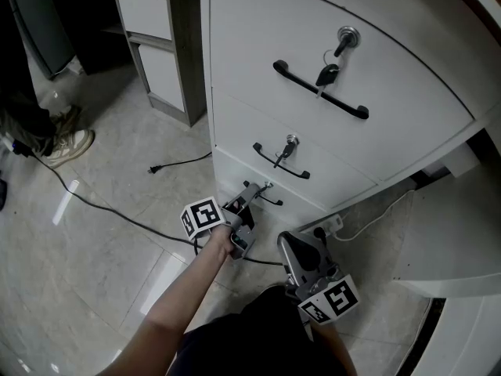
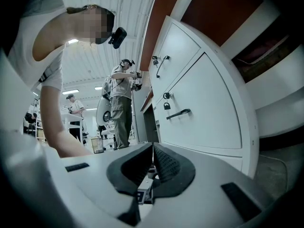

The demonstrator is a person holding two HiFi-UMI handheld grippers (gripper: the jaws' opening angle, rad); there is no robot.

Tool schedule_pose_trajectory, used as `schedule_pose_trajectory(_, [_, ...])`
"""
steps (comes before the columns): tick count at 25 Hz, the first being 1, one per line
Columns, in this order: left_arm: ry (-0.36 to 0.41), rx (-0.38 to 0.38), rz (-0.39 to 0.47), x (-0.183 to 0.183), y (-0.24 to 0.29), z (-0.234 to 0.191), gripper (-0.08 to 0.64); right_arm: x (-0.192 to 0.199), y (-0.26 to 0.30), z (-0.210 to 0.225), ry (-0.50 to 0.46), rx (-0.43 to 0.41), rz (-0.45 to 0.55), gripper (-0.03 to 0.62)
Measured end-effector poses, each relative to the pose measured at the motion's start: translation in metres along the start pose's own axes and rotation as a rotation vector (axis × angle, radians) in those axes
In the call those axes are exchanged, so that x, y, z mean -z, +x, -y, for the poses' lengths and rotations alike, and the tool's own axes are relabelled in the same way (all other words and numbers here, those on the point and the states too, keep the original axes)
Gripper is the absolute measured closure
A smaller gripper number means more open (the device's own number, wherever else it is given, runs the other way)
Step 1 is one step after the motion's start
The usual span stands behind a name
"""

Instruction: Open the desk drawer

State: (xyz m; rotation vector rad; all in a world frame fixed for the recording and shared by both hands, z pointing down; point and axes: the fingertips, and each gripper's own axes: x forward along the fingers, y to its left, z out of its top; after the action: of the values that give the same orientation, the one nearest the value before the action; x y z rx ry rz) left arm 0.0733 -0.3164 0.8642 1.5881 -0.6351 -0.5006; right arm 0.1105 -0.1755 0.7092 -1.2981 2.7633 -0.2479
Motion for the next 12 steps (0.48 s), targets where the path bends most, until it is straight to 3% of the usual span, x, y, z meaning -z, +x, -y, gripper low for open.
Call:
schedule_pose_trajectory(5, [-0.097, 0.075, 0.053, 0.003, 0.0027, -0.001, 0.426, -0.0022, 0.0, 0.0046, 0.016, 0.013, 0.012, 0.574])
schedule_pose_trajectory(6, [-0.099, 0.077, 0.062, 0.0041, 0.0028, -0.0009, 0.438, -0.0022, -0.0002, 0.0067, 0.024, 0.02, 0.016, 0.574])
schedule_pose_trajectory(8, [-0.081, 0.068, 0.07, 0.0052, 0.0034, -0.001, 0.531, -0.0017, 0.0001, 0.0098, 0.042, 0.034, 0.021, 0.574])
schedule_pose_trajectory(12, [-0.061, 0.058, 0.048, 0.0052, 0.0028, -0.0014, 0.532, -0.0026, 0.0008, 0.0079, 0.039, 0.036, 0.011, 0.574])
